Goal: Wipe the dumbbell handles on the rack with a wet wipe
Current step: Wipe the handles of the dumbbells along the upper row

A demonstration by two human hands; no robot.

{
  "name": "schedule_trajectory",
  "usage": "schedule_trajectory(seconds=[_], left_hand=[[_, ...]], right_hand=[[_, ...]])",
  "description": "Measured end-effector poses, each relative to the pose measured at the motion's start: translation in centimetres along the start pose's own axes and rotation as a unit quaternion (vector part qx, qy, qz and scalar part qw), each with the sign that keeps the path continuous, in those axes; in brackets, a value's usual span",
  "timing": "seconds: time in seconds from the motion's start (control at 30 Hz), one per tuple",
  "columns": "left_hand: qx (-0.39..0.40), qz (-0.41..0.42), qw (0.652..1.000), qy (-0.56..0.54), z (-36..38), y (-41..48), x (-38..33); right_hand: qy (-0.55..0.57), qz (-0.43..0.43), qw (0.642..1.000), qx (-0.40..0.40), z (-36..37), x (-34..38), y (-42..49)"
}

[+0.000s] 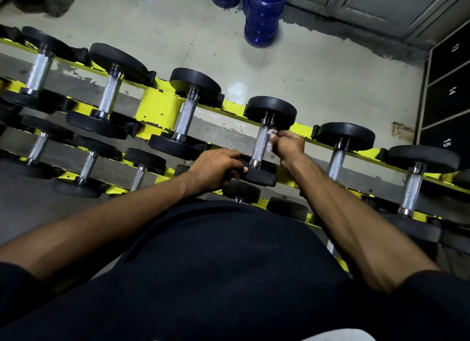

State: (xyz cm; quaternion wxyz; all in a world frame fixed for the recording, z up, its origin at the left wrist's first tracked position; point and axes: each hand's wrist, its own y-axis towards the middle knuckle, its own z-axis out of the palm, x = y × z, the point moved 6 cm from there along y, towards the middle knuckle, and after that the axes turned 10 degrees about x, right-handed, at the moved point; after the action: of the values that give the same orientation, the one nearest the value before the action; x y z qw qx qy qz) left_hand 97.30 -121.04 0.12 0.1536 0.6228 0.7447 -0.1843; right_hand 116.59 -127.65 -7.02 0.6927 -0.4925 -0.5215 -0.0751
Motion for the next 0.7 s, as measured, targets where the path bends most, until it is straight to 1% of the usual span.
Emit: schedule_trajectory(seconds=[0.07,0.13,0.23,0.3,0.33,0.37,0.43,0.47,0.5,0.53,0.63,0.7], left_hand=[[-0.002,0.0,1.0,0.002,-0.1,0.1,0.0],[-0.002,0.003,1.0,0.002,-0.1,0.1,0.0],[0.0,0.007,1.0,0.0,0.0,0.2,0.1],[0.006,0.007,1.0,-0.006,0.1,0.2,0.1],[0.006,0.007,1.0,-0.008,0.1,0.1,0.1],[0.006,0.005,1.0,-0.01,0.1,0.1,0.1],[0.001,0.003,1.0,-0.012,0.0,0.0,0.0],[-0.004,0.001,1.0,-0.012,-0.1,-0.1,0.0],[-0.007,-0.002,1.0,-0.011,-0.1,-0.1,-0.1],[-0.009,-0.006,1.0,-0.01,0.0,-0.1,0.0],[-0.007,-0.006,1.0,-0.011,0.1,0.0,0.2],[0.0,-0.006,1.0,-0.011,0.1,0.1,0.3]], right_hand=[[0.037,0.04,0.998,0.011,0.1,-0.3,0.2],[0.018,0.08,0.996,0.045,0.1,-0.9,-0.7],[-0.12,0.126,0.977,0.123,-0.3,-2.0,-2.4],[-0.191,0.13,0.965,0.126,-0.9,-2.0,-2.7],[-0.196,0.124,0.967,0.106,-1.0,-1.8,-2.4],[-0.174,0.116,0.974,0.084,-0.9,-1.3,-2.2],[-0.058,0.098,0.993,0.035,-0.5,-0.5,-1.8],[-0.012,0.09,0.996,0.019,-0.2,-0.3,-1.4],[0.007,0.086,0.996,0.015,0.1,-0.2,-1.2],[0.004,0.088,0.996,0.024,0.3,-0.2,-0.9],[-0.034,0.106,0.989,0.097,0.2,-0.2,-1.2],[-0.091,0.124,0.978,0.144,-0.6,-0.6,-1.6]])
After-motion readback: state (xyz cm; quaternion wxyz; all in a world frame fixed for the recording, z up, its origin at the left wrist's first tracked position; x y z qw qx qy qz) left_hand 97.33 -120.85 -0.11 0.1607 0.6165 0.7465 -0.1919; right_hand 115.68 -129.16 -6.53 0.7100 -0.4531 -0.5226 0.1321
